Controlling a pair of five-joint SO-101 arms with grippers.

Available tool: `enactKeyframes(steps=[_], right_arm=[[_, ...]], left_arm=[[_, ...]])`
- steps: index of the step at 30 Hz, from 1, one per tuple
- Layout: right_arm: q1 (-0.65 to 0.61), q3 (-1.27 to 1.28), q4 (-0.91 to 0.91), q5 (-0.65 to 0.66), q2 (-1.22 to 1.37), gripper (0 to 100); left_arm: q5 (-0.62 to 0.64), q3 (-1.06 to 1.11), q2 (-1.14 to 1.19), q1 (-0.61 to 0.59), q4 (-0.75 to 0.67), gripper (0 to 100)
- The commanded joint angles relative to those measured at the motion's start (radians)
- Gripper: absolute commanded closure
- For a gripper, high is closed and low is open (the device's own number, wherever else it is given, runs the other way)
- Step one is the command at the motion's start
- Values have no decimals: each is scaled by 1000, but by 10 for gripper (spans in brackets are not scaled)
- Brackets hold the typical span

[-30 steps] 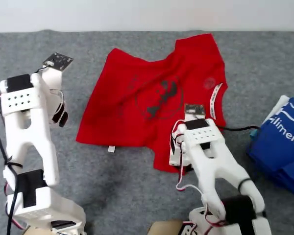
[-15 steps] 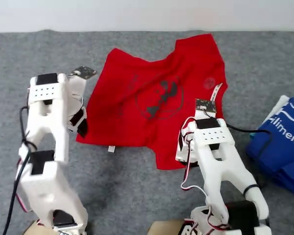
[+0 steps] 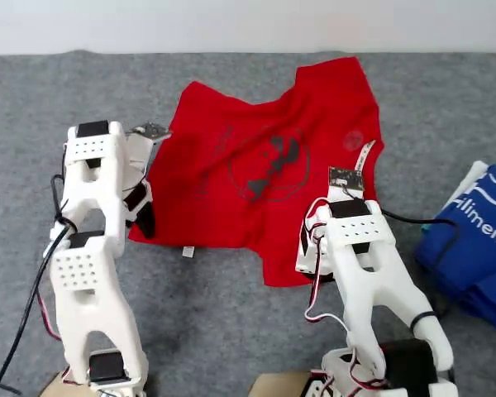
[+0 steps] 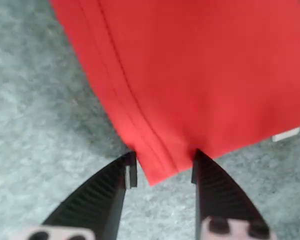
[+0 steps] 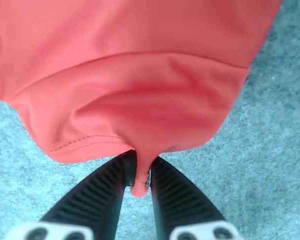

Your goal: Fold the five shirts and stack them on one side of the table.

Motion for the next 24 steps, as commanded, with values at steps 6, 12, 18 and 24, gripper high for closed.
enactKeyframes(steps=[6, 12, 18, 24], right_arm=[[10, -48, -5, 9, -51, 989], [10, -48, -5, 9, -51, 989], [12, -164, 56, 9, -53, 989], [12, -399, 157, 9, -53, 989]], left_arm=[[-2, -39, 75, -8, 32, 876], [-2, -39, 81, 0, 32, 968], [-2, -39, -31, 9, 34, 998], [-2, -39, -374, 9, 32, 998]])
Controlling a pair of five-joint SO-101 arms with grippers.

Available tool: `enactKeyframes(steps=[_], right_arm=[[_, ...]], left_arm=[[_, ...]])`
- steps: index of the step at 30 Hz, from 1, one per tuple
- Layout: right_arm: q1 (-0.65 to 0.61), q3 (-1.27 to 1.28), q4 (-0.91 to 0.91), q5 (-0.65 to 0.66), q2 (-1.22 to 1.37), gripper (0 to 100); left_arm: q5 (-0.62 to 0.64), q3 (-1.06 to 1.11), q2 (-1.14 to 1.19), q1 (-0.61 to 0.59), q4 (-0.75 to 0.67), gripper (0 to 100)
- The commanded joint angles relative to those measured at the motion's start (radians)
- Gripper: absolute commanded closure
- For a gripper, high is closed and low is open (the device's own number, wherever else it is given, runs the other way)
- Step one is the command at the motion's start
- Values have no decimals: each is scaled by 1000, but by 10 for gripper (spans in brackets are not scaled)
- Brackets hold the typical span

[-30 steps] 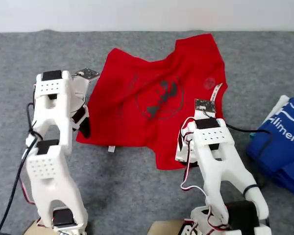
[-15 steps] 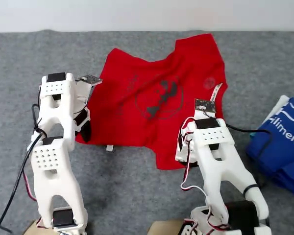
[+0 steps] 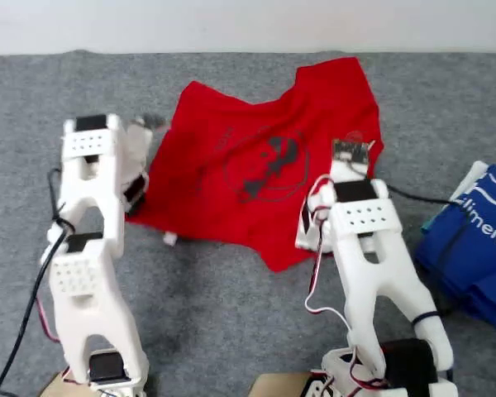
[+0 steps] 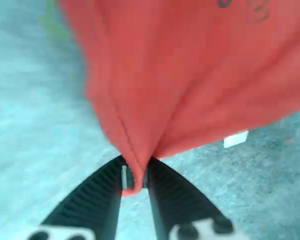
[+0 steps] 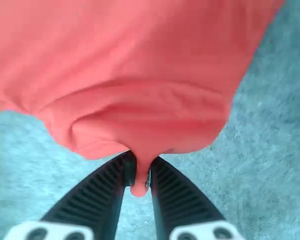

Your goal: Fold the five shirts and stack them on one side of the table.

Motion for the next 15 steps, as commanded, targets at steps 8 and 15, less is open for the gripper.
enactKeyframes(steps=[8, 15], right_arm=[[18, -393, 134, 17, -53, 989], [162, -600, 101, 167, -124, 989]], left_arm=[[23, -16, -482, -21, 26, 998], [130, -19, -632, -44, 26, 998]])
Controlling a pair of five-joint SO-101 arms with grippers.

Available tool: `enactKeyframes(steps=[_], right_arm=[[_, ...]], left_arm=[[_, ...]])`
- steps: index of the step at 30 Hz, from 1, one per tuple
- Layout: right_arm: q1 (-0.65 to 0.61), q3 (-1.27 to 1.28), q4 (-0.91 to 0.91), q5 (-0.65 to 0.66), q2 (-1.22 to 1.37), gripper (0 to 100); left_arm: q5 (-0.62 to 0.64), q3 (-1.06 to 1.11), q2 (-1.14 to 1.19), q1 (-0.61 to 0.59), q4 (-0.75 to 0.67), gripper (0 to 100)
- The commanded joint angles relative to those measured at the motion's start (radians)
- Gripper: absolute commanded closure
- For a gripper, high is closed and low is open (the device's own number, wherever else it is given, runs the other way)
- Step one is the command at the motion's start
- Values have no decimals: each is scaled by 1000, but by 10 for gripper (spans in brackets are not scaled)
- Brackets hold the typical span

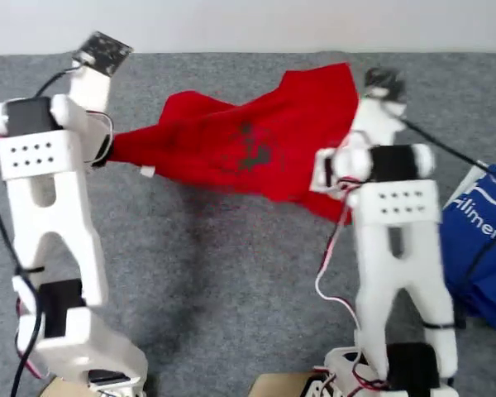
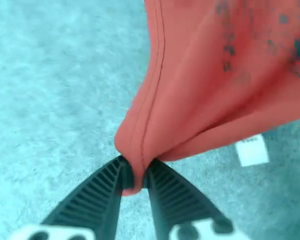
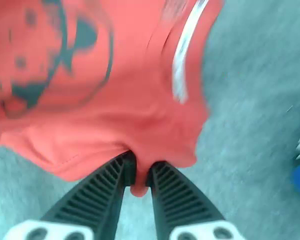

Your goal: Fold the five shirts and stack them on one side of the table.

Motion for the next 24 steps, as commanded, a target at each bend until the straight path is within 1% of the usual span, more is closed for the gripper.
enactKeyframes(steps=[1, 4, 10, 15, 21, 24], right_arm=[[77, -146, -27, 97, -101, 989], [97, -218, -38, 155, -166, 989], [97, -341, -36, 206, -314, 990], [101, -431, -36, 245, -447, 991], [105, -476, -70, 298, -611, 991], [165, -476, -119, 334, -694, 991]], left_arm=[[40, -19, -149, -6, 20, 998], [74, -19, -262, 37, 11, 998], [173, -19, -502, 140, -48, 998], [236, -18, -684, 141, -158, 998], [232, -16, -885, 140, -269, 998], [229, -16, -977, 137, -318, 998]])
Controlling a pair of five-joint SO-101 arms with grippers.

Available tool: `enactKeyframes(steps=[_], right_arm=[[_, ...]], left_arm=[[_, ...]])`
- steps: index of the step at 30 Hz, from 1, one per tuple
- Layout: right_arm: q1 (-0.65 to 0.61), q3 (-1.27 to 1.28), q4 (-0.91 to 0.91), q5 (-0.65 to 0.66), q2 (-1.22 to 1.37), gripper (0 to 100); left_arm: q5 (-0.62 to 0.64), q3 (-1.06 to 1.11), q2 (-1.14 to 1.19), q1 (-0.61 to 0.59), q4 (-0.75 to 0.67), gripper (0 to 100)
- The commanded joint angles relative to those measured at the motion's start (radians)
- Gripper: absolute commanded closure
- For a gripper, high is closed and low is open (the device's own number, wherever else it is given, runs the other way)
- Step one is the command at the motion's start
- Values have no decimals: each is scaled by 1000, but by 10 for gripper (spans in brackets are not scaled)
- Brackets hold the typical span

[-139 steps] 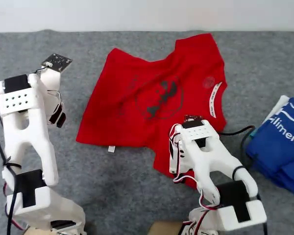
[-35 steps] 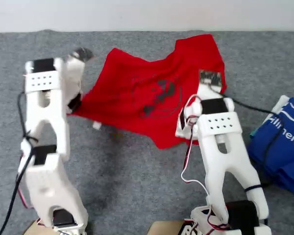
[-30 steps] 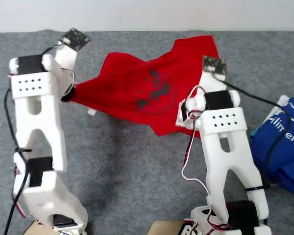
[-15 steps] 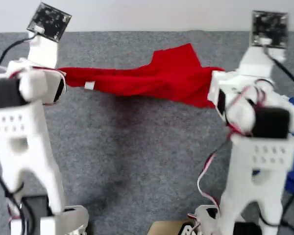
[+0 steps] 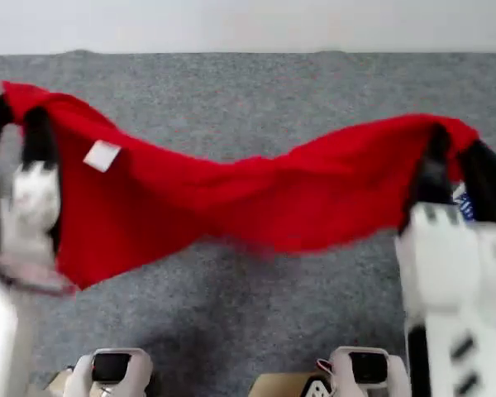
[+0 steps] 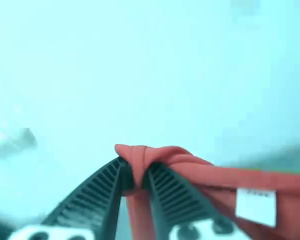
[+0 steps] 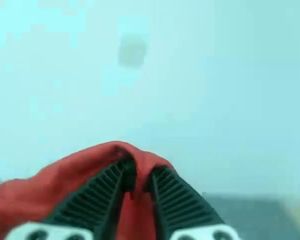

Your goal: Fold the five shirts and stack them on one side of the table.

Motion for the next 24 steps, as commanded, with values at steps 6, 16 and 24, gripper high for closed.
enactKeyframes(steps=[6, 16, 24], right_arm=[[127, -38, -104, 92, -206, 991], [220, -34, -96, 92, -294, 991], [217, -34, -104, 89, -154, 991]], left_arm=[[-121, -10, -258, -58, -64, 997], [-152, 22, -384, -115, -15, 997], [-144, 165, -385, -161, 2, 997]])
